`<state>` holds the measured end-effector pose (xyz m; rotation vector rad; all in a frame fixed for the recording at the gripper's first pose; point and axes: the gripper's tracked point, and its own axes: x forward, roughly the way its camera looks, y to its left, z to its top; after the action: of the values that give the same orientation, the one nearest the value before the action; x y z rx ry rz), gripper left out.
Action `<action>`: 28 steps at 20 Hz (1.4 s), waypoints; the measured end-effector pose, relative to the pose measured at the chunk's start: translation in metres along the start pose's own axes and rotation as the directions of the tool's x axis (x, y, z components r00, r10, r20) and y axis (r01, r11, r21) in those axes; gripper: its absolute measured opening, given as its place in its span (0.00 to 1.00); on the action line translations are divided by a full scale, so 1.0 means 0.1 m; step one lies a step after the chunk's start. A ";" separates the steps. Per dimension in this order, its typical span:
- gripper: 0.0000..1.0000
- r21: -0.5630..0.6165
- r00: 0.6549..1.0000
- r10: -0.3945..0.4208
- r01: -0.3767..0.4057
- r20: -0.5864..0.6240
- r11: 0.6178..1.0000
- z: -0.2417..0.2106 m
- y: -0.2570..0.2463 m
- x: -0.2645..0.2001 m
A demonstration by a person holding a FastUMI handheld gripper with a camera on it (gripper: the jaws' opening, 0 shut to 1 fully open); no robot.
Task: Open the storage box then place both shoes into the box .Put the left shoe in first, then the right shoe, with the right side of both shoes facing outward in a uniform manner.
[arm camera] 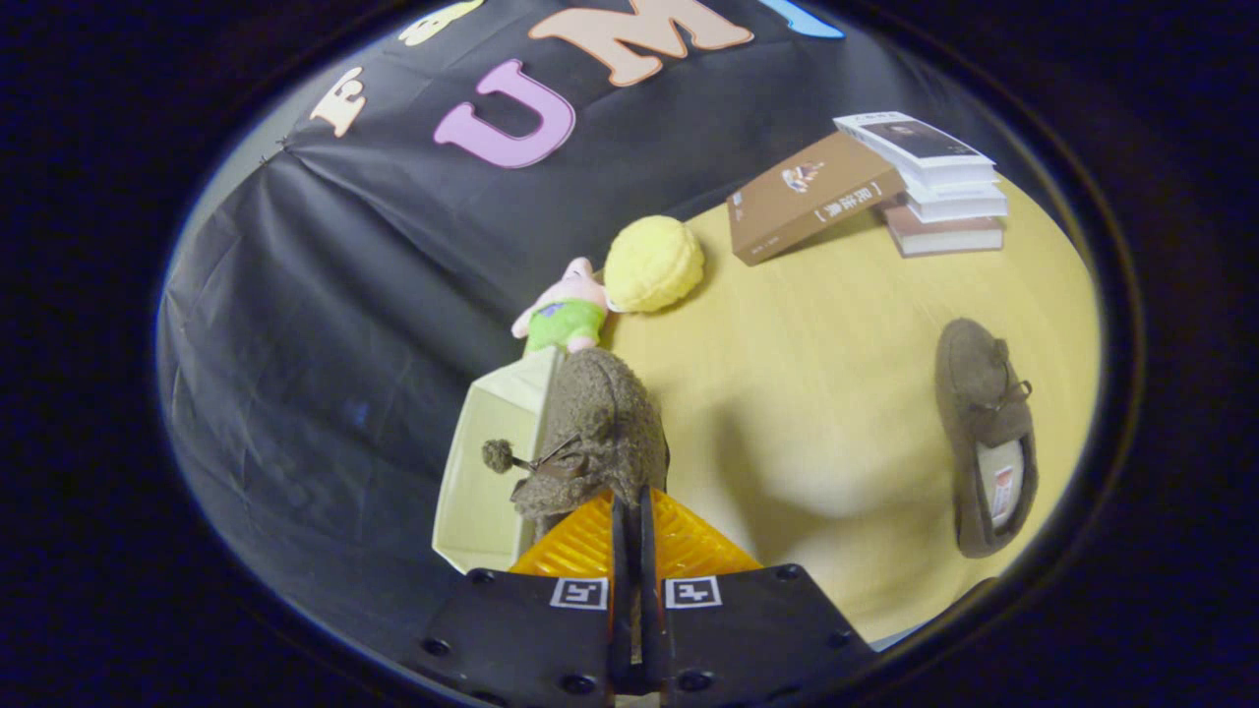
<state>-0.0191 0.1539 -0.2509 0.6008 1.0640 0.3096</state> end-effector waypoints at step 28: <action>0.07 0.036 0.977 -0.158 0.165 -0.140 0.986 -0.72 1.23 1.69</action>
<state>0.0013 0.3617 -0.3241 0.5374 1.2481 0.1853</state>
